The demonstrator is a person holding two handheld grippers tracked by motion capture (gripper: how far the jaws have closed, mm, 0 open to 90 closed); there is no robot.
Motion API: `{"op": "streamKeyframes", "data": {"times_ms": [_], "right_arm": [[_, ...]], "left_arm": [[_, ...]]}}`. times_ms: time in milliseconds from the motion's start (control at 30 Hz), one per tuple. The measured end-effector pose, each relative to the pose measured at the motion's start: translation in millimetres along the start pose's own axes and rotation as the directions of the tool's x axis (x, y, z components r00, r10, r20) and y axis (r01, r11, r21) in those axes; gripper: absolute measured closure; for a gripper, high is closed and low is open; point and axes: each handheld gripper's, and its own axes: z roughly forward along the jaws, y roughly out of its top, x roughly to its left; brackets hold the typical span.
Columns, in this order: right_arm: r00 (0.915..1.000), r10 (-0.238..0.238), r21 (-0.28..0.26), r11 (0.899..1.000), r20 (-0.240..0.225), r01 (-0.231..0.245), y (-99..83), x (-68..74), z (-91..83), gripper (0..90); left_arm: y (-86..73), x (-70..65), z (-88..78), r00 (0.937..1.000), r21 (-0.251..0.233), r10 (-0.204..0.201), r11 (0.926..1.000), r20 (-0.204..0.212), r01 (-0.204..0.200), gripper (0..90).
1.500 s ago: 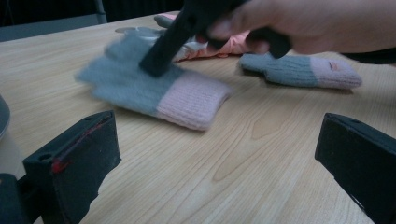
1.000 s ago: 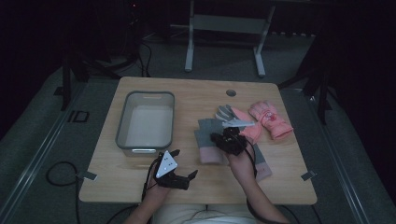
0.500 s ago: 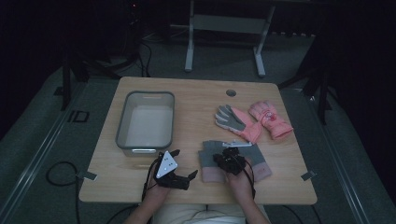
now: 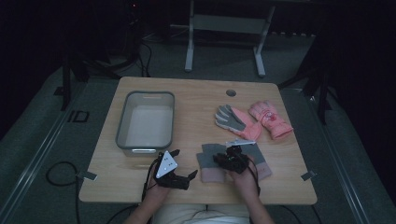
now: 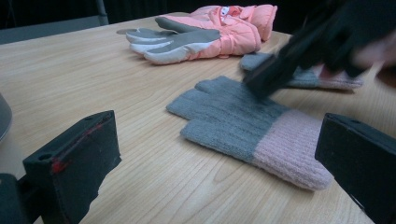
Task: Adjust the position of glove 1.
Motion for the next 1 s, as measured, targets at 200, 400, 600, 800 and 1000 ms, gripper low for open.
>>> {"op": "streamKeyframes", "data": {"times_ms": [200,400,600,800,1000], "right_arm": [[0.9876,-0.149,-0.040,0.988,0.048,0.151,17.2,-35.8,-42.7,62.6],[0.9654,-0.257,0.027,0.966,0.043,0.256,5.3,-85.0,-59.9,63.9],[0.9500,-0.306,0.109,0.948,0.064,0.298,-12.8,-114.8,-53.9,61.4],[0.9549,-0.293,0.131,0.950,0.048,0.285,-20.1,-128.3,-47.1,59.8],[0.9623,-0.269,0.149,0.954,0.042,0.260,-22.2,-130.8,-43.7,70.4]], "left_arm": [[0.0,-0.2,0.0,1.0000,-0.002,0.001,1.0000,-0.001,-0.001,0.0],[-0.1,0.1,0.0,1.0000,-0.003,-0.002,1.0000,0.000,0.002,0.0],[0.0,-1.3,0.3,0.9999,-0.005,0.004,1.0000,-0.012,-0.004,0.0],[-0.1,-1.2,0.3,0.9999,-0.006,0.003,1.0000,-0.016,-0.003,0.0],[-0.1,-1.3,0.2,0.9999,-0.004,0.006,1.0000,-0.013,-0.006,0.0]]}}
